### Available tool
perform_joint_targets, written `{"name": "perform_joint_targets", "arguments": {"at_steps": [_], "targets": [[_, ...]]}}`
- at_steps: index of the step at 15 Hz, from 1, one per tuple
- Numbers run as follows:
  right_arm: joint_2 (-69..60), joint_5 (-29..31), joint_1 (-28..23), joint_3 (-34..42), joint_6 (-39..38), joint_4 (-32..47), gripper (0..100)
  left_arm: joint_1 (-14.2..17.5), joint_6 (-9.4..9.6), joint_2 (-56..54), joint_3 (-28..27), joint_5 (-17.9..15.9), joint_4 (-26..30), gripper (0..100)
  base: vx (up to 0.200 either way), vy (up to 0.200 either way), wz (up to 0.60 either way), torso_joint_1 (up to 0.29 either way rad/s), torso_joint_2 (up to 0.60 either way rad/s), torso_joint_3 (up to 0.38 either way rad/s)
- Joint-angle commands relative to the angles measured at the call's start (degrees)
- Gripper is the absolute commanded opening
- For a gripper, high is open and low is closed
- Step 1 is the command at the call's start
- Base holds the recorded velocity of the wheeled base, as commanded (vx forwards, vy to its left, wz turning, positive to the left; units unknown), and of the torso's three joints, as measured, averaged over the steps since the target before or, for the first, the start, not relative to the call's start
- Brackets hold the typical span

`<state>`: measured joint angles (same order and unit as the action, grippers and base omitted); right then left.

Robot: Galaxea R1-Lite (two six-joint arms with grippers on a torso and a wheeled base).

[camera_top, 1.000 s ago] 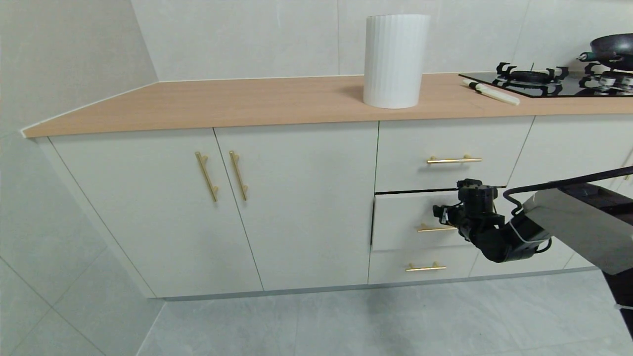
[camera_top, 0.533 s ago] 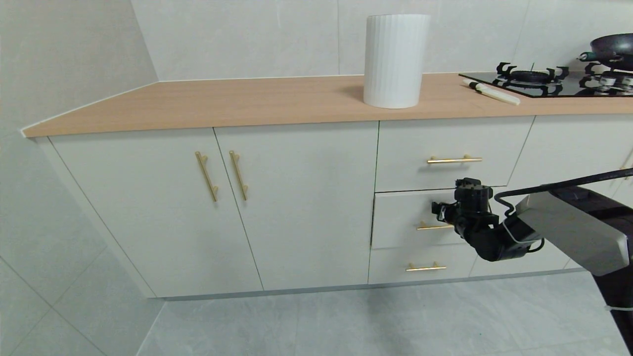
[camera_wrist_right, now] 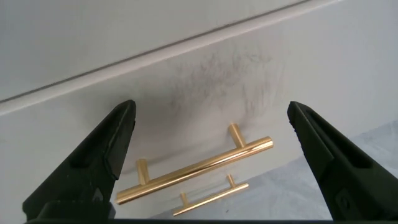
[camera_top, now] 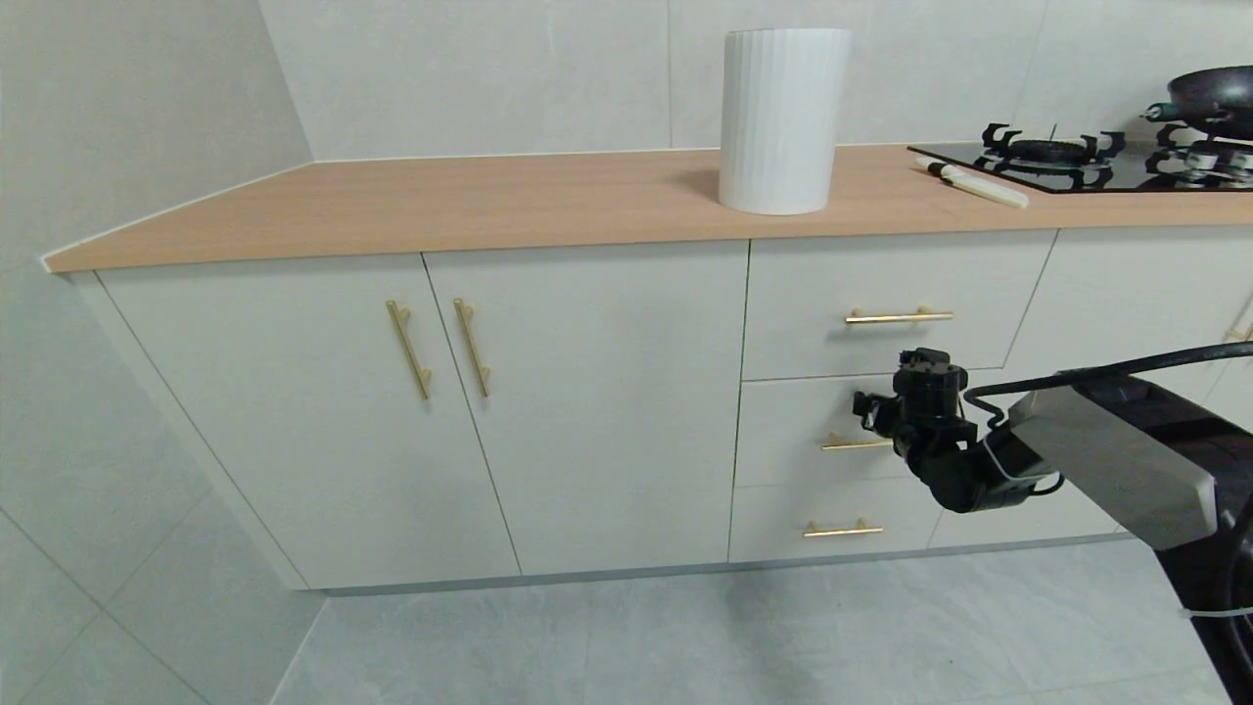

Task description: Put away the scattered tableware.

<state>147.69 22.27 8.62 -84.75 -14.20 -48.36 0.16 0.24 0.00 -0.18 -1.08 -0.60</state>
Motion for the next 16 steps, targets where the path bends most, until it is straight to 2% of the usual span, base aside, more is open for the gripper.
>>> {"name": "perform_joint_targets", "arguments": {"at_steps": [1,5,8,10,12,13,14,15,16], "targets": [[0.6,0.1,0.0,-1.2,-0.1,-0.4,100,0.0,0.02,0.0,0.0,0.0,0.0,100,0.0,0.0,0.0,0.0,0.0,0.0],[1.5,2.2,-0.4,-2.8,-0.3,-0.5,100,0.0,0.02,0.0,0.0,-0.1,0.0,100,0.0,0.0,0.0,0.0,0.0,0.0],[-4.8,2.0,-0.4,4.6,-0.5,-0.5,100,0.0,0.02,0.0,0.0,-0.1,0.0,100,0.0,0.0,0.0,0.0,0.0,0.0],[-12.2,2.2,-0.1,12.5,-2.5,-1.6,100,0.0,0.02,0.0,0.0,-0.1,0.0,100,0.0,0.0,0.0,0.0,0.0,0.0],[-25.4,2.0,-0.6,27.7,-3.2,-7.5,100,0.0,0.02,0.0,0.0,0.0,0.0,100,0.0,0.0,0.0,0.0,0.0,0.0],[-25.8,2.0,-0.6,28.1,-3.2,-7.6,100,0.0,0.02,0.0,0.0,0.0,0.0,100,0.0,0.0,0.0,0.0,0.0,0.0],[-36.6,2.5,-1.5,39.4,-1.7,-11.4,100,0.0,0.02,0.0,0.0,0.0,0.0,100,0.0,0.0,0.0,0.0,0.0,0.0],[-39.5,2.6,-1.5,42.1,-0.9,-12.4,100,0.0,0.02,0.0,0.0,-0.1,0.0,100,0.0,0.0,0.0,0.0,0.0,0.0],[-49.2,3.5,-2.0,50.2,2.2,-14.9,100,0.0,0.02,0.0,0.0,0.0,0.0,100,0.0,0.0,0.0,0.0,0.0,0.0]]}}
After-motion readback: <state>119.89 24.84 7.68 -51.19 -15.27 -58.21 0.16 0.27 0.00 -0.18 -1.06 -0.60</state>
